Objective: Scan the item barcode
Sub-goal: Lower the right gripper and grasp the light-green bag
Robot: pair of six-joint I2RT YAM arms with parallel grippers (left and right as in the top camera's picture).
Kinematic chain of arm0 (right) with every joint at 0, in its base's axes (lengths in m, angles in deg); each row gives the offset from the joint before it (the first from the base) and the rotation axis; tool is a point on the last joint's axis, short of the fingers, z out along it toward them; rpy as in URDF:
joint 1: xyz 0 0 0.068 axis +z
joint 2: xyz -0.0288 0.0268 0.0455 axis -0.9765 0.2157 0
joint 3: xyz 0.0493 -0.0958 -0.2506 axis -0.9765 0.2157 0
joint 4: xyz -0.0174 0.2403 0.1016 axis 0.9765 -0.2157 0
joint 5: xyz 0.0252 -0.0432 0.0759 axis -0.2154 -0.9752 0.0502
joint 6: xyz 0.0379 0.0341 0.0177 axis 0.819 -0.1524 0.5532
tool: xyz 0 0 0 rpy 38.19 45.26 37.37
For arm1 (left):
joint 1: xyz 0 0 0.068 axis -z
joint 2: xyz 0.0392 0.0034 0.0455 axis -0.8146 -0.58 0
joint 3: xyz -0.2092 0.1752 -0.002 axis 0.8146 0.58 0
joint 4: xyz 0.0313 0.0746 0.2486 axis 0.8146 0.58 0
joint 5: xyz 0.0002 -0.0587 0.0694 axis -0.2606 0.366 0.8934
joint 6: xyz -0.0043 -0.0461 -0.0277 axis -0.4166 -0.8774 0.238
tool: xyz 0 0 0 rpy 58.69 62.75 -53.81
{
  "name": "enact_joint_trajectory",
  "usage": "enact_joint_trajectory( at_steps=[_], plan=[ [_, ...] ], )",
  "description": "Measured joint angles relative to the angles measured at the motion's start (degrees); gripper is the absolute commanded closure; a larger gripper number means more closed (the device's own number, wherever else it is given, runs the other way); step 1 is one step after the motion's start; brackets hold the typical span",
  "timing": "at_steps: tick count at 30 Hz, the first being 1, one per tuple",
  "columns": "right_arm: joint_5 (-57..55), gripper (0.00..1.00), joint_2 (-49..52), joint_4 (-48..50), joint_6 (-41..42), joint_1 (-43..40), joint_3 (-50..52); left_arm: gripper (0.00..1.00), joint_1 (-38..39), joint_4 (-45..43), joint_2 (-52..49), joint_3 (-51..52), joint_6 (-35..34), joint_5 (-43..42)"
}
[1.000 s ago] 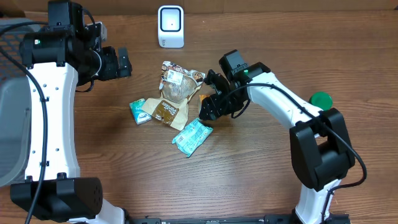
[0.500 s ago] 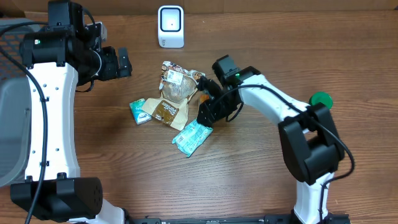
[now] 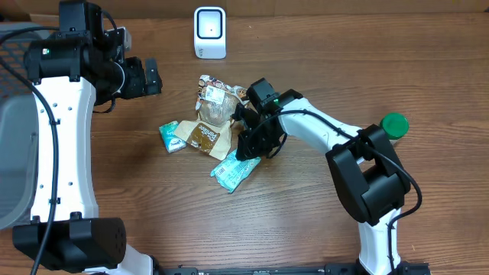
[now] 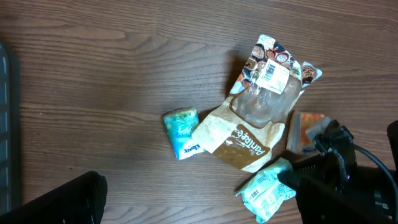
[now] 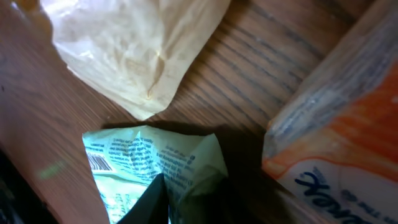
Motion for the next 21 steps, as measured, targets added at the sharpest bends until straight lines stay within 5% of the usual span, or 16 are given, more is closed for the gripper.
enact_joint_trajectory(
  at_steps=[2,4,21],
  plan=[
    [0.0,0.83,0.0,-0.24,1.05,-0.15,0.0,0.01,0.0,0.02,0.0,0.0,0.0,0.0],
    [0.04,0.96,0.0,-0.61,1.62,-0.26,0.0,0.0,0.0,0.02,0.0,0.0,0.0,0.0],
    [0.24,0.96,-4.46,-10.23,3.32,-6.69,-1.62,0.01,0.0,0.02,0.0,0.0,0.0,0.0]
  ],
)
